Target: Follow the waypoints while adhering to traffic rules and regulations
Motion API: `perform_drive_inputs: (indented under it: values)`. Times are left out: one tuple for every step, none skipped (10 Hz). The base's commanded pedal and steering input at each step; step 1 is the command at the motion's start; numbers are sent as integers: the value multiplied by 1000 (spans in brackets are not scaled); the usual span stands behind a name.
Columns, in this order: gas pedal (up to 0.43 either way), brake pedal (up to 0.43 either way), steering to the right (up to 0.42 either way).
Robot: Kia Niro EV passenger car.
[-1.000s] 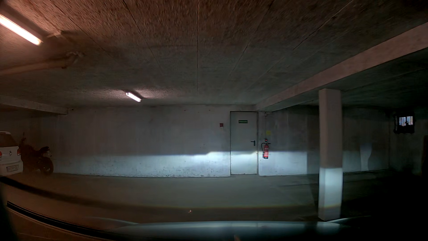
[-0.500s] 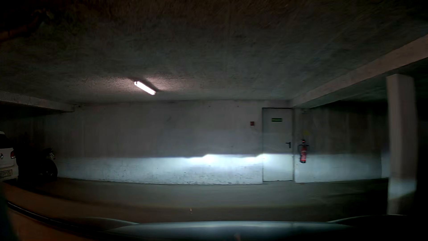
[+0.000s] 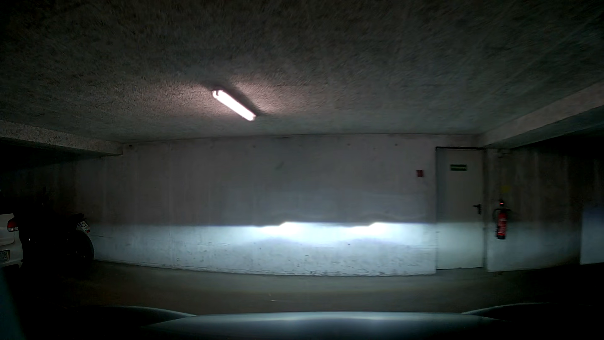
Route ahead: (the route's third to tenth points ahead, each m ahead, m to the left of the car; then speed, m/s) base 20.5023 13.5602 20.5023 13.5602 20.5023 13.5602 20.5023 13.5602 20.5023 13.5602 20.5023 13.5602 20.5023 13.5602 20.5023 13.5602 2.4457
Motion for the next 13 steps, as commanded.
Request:
perform_drive_inputs:
  values:
    - [0,0,-398]
    - [0,37,-410]
    - [0,85,-407]
    - [0,122,-386]
    - [0,183,-367]
    - [0,213,-379]
    - [0,226,-404]
    - [0,226,-437]
    - [0,213,-489]
    - [0,213,-561]
    - [0,207,-619]
    - [0,183,-684]
    - [0,152,-707]
